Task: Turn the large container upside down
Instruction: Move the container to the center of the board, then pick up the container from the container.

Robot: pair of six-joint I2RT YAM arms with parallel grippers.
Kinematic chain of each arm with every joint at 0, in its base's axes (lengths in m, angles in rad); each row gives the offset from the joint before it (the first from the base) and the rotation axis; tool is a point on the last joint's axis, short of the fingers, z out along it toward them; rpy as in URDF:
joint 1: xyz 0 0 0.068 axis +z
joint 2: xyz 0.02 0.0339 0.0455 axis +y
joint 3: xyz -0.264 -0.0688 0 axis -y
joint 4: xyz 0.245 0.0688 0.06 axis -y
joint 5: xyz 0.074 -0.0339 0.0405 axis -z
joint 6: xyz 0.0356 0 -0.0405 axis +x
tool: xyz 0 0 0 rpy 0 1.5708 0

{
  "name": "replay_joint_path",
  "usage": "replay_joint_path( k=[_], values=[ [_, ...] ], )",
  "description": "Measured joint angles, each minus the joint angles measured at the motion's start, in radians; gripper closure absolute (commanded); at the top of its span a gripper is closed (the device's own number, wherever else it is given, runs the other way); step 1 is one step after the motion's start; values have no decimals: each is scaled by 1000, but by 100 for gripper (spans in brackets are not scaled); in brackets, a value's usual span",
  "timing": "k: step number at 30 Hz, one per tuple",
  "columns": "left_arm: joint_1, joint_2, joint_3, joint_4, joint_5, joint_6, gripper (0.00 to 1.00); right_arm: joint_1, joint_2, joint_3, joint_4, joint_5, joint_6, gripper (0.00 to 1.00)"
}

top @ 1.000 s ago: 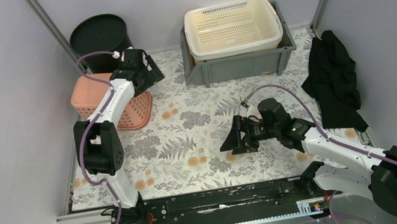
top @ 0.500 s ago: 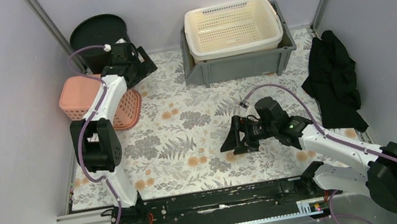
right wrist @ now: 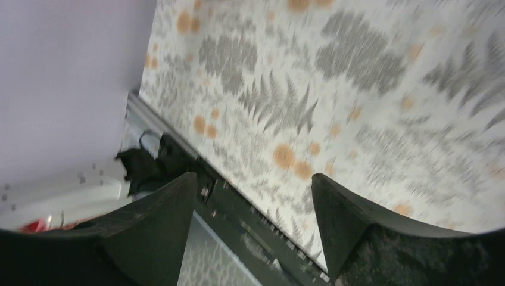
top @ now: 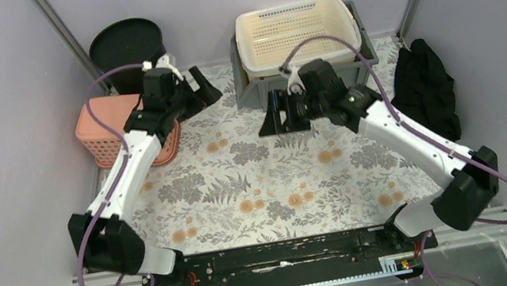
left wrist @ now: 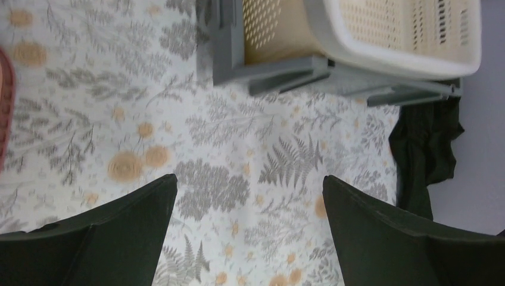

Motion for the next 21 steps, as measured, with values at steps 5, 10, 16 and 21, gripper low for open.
replay_joint_path(
  k=[5, 10, 16, 21],
  values=[
    [-5, -141, -186, -2, 13, -20, 0, -94, 140, 265, -75, 34, -71, 41],
    [-12, -237, -295, -7, 29, -43, 0, -231, 273, 465, -71, 43, -60, 58],
    [-43, -354, -393, -9, 46, -57, 0, -296, 436, 657, -57, 80, -63, 68],
    [-49, -406, -444, -10, 60, -57, 0, -332, 510, 750, -85, 204, -122, 74]
  ],
)
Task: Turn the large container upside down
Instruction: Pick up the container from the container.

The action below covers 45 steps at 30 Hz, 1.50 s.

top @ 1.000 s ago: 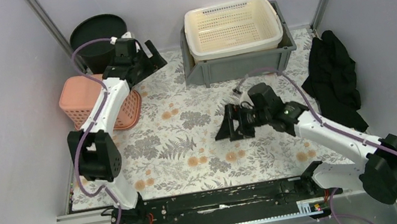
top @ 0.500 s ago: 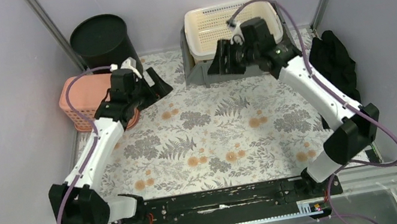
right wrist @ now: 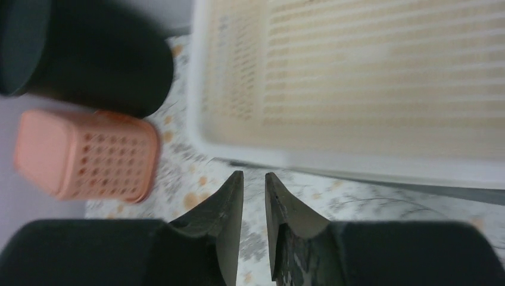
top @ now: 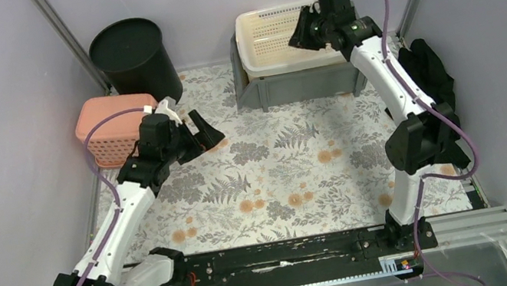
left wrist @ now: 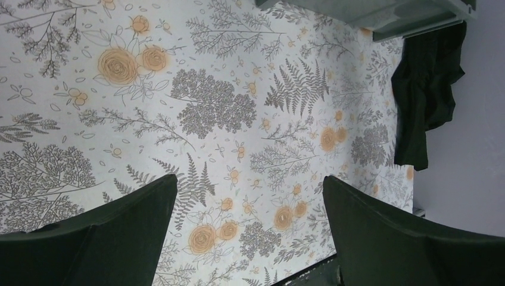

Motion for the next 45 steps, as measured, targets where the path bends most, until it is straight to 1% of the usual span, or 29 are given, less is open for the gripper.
replay_joint_path(
  k=[2, 3, 7, 8, 11, 14, 22, 28, 33, 45],
  values=[
    [-2, -6, -16, 0, 3, 0, 0, -32, 12, 18, -12, 66, -28, 73],
    [-3, -5, -21, 0, 4, 0, 0, -49, 16, 23, -18, 90, -39, 69],
    [-8, 4, -27, 0, 7, 0, 0, -147, 34, 39, -28, 167, -74, 45],
    [-10, 6, -27, 0, 7, 0, 0, -172, 39, 41, -32, 180, -80, 42],
    [-12, 23, -26, 0, 7, 1, 0, -238, 65, 49, -41, 211, -100, 38],
    [-13, 46, -23, 0, 7, 3, 0, -280, 108, 72, -47, 243, -132, 37],
    [-26, 100, -1, 1, 6, 5, 0, -294, 213, 113, -58, 288, -226, 46],
    [-39, 132, 11, 1, 2, 6, 0, -298, 236, 146, -51, 292, -243, 55],
    [-40, 149, 11, 2, 0, 7, 0, -298, 240, 149, -39, 290, -243, 60],
    [-40, 189, 11, 8, 0, 11, 0, -298, 284, 172, -19, 259, -243, 60]
  ],
)
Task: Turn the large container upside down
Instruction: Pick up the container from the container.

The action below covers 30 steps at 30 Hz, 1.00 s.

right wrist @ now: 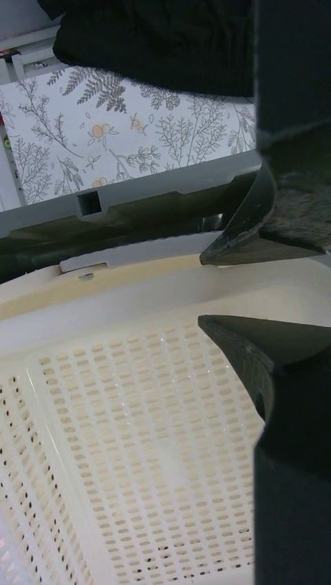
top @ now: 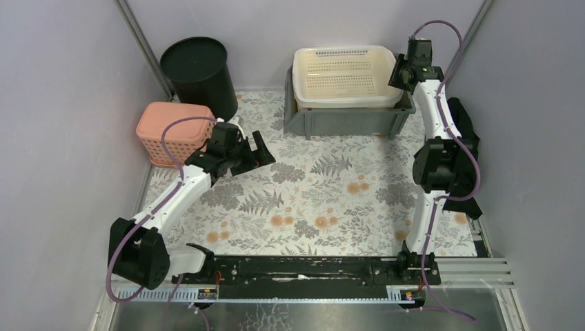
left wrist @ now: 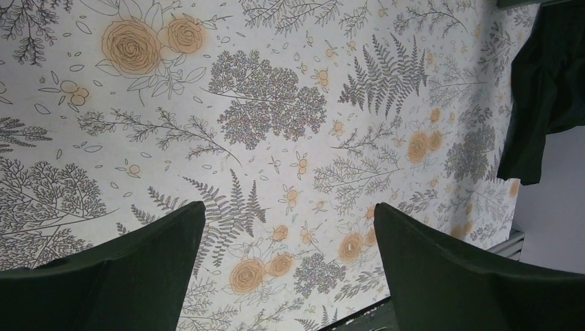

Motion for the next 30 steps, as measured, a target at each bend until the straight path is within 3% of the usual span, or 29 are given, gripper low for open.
replay_joint_path(
  k=[6, 9, 12, 18, 30],
  values=[
    [0, 7, 0, 2, 0, 1, 0, 0, 11, 9, -1, 6, -2, 70],
    [0, 8, 0, 3, 0, 1, 0, -1, 19, 19, -3, 9, -10, 86],
    [0, 8, 0, 2, 0, 2, 0, -3, 19, 24, -10, 4, -27, 95],
    [0, 8, 0, 3, 0, 1, 0, -8, 19, 26, -14, -26, -34, 100],
    [0, -5, 0, 2, -3, 1, 0, -32, -39, -6, 13, -129, 69, 100]
  ],
)
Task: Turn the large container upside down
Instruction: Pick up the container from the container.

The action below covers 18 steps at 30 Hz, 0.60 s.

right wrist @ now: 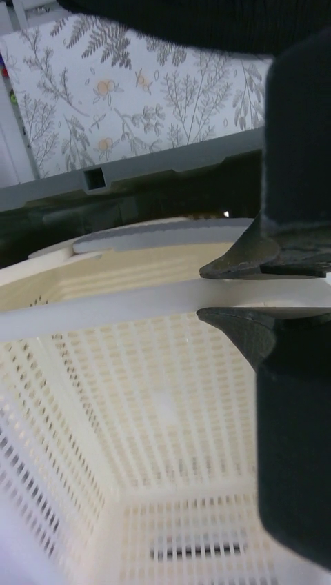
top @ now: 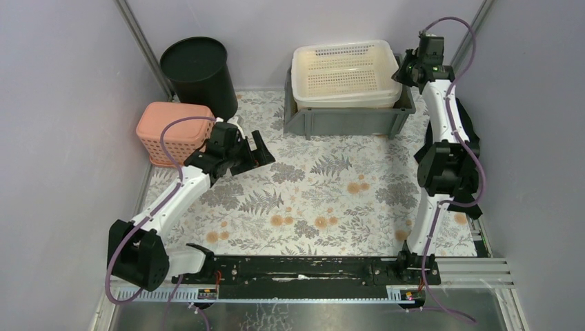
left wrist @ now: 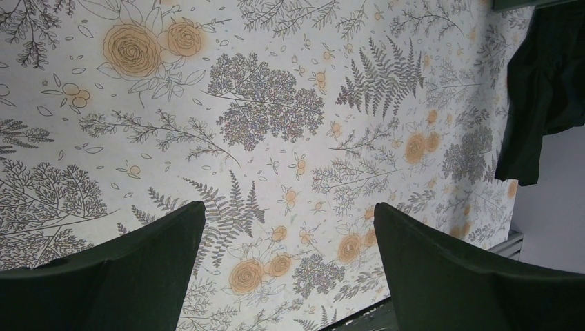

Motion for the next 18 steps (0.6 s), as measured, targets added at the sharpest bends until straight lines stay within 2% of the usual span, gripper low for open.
replay_joint_path(
  k=[11, 18],
  values=[
    [0, -43, 0, -2, -9, 0, 0, -58, -169, -71, 137, -181, 196, 100],
    [0, -66, 0, -8, -14, -1, 0, -85, -241, -100, 169, -223, 257, 100]
  ],
)
